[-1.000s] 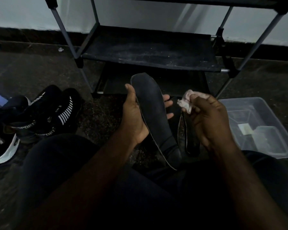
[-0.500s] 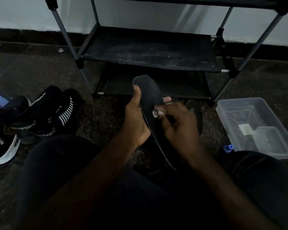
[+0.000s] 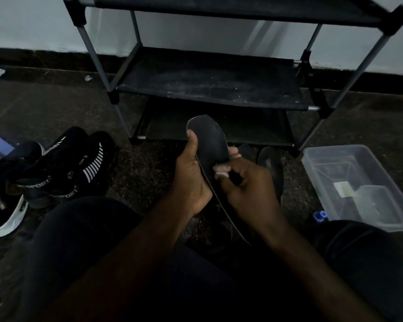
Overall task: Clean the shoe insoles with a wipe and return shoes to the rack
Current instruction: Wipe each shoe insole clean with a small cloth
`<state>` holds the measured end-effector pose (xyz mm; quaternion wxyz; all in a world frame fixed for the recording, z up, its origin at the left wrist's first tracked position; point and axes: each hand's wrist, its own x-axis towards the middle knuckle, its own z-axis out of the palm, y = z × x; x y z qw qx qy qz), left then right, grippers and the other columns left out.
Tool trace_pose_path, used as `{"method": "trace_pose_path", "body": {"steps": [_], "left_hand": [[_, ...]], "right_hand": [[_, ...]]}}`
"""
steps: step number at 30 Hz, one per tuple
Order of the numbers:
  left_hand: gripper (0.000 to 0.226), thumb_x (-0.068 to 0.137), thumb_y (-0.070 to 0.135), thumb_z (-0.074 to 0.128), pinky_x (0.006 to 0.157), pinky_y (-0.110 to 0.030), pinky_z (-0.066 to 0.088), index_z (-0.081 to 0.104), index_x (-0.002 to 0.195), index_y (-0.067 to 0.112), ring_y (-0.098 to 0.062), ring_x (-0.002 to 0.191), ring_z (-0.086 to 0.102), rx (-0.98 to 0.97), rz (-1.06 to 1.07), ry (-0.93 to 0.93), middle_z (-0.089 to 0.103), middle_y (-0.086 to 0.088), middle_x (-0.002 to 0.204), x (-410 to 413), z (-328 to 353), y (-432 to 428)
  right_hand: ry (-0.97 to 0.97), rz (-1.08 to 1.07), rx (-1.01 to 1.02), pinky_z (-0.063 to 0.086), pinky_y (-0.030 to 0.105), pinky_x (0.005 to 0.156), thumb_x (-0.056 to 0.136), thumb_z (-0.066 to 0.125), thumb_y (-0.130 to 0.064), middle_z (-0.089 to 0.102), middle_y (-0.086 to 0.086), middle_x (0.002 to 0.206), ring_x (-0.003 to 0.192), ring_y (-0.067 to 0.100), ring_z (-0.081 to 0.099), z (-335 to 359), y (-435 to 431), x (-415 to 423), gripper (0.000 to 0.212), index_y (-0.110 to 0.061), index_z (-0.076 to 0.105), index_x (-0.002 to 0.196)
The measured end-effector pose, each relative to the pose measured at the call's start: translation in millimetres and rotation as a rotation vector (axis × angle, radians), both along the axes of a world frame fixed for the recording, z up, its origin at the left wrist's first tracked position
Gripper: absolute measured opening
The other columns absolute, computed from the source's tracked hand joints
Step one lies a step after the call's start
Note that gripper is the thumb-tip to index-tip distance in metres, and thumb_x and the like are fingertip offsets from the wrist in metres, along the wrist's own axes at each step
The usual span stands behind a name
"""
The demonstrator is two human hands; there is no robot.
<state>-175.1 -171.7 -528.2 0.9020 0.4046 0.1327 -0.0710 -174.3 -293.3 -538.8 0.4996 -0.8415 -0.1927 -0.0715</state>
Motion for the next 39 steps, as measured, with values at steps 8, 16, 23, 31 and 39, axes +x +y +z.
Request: {"method": "trace_pose_path", "body": {"steps": [8,16,23,31,39], "left_hand": [[0.076,0.092,0.065,0.031,0.097,-0.037,0.050,0.070,0.112,0.003,-0.027,0.105,0.065,-0.054,0.046,0.035,0.068,-0.018,0.111,0.6,1.0,-6.3],[0.075,0.092,0.066,0.031,0.095,-0.036,0.050,0.062,0.121,0.004,-0.026,0.105,0.067,-0.014,0.103,0.045,0.069,-0.018,0.113,0.1,1.7,-2.8],[0.080,0.087,0.063,0.039,0.091,-0.032,0.053,0.052,0.136,0.002,-0.026,0.112,0.063,0.032,0.084,0.028,0.061,-0.018,0.127,-0.3,16.2,-0.9],[0.070,0.086,0.059,0.042,0.078,-0.036,0.060,0.064,0.112,-0.002,-0.024,0.088,0.070,0.085,0.090,-0.006,0.071,-0.016,0.105,21.6,28.8,23.6],[0.084,0.076,0.068,0.044,0.097,-0.047,0.049,0.059,0.116,-0.004,-0.033,0.097,0.067,0.046,0.010,0.017,0.068,-0.023,0.100,29.5,4.5,16.2]], "right_hand": [[-0.119,-0.058,0.023,0.049,0.013,0.081,0.089,0.067,-0.004,0.071,-0.002,0.090,0.085,0.005,0.065,0.1,4.0,9.5,0.011,-0.011,0.074,0.092],[0.021,0.114,0.163,0.052,0.016,0.083,0.088,0.069,-0.002,0.073,-0.007,0.094,0.092,0.002,0.068,7.9,10.2,7.5,0.015,-0.011,0.074,0.099],[-0.163,0.007,-0.027,0.049,0.013,0.078,0.087,0.069,-0.005,0.070,-0.003,0.092,0.085,0.004,0.063,14.2,7.9,31.3,0.012,-0.012,0.074,0.096],[-0.085,0.179,0.166,0.057,0.037,0.085,0.080,0.074,-0.003,0.068,-0.001,0.102,0.099,0.011,0.067,8.4,17.7,35.4,0.019,-0.011,0.071,0.097],[0.160,0.086,0.286,0.057,0.025,0.083,0.090,0.069,-0.010,0.074,-0.006,0.098,0.091,0.002,0.069,-2.5,25.5,24.6,0.017,-0.014,0.071,0.106]]}}
